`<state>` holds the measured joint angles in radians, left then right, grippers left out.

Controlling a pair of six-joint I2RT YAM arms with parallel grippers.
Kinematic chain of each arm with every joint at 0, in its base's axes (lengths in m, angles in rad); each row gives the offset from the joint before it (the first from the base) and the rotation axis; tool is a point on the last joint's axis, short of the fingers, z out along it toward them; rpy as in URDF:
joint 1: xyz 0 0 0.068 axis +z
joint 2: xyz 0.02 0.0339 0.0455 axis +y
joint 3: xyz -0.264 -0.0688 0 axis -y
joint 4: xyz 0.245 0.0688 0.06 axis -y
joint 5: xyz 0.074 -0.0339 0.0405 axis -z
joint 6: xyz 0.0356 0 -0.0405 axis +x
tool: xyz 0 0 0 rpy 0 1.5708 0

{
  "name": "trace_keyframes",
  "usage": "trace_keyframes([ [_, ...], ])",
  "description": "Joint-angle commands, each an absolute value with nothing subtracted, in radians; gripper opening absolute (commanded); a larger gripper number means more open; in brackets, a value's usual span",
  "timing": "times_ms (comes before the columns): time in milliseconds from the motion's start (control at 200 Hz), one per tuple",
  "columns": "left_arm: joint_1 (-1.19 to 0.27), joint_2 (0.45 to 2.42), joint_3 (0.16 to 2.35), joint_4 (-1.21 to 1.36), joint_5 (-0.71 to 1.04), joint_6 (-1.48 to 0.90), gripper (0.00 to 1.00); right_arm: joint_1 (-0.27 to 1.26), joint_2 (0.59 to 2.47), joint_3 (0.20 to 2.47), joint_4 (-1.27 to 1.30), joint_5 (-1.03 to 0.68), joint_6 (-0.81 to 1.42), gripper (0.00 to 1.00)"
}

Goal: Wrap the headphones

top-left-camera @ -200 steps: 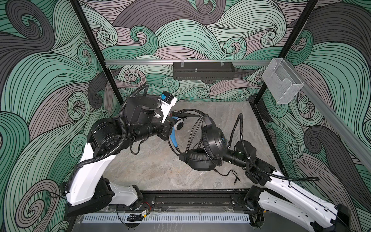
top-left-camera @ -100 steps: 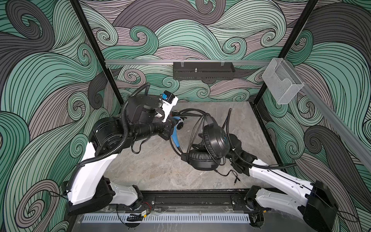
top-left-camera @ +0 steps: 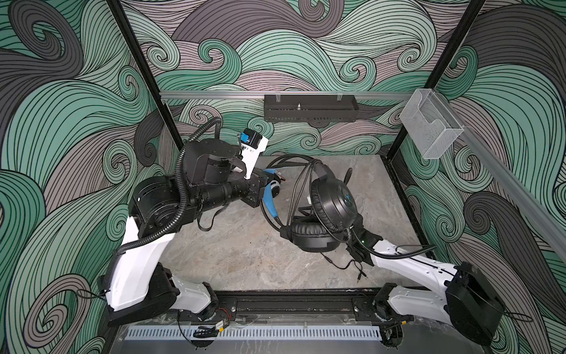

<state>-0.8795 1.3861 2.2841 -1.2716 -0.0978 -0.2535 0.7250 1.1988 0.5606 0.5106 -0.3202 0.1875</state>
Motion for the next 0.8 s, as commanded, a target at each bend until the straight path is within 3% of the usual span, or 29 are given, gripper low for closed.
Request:
trace_keyframes([
  [0,-0.867,1.393,2.315,-1.226,-0.086,-0.315,0.00,0.718,1.179,0.528,0.572,-0.336,0.222,0.44],
  [135,-0.839,1.398,2.312,-1.221,-0.062,-0.340,0.00,0.719,1.150,0.495,0.572,-0.337,0.228,0.42],
  [365,-0.801,1.397,2.291,-1.207,-0.022,-0.367,0.00,0.718,1.047,0.419,0.556,-0.283,0.230,0.48],
  [791,-0.794,1.387,2.261,-1.184,0.000,-0.397,0.00,0.713,1.138,0.439,0.631,-0.299,0.241,0.57],
])
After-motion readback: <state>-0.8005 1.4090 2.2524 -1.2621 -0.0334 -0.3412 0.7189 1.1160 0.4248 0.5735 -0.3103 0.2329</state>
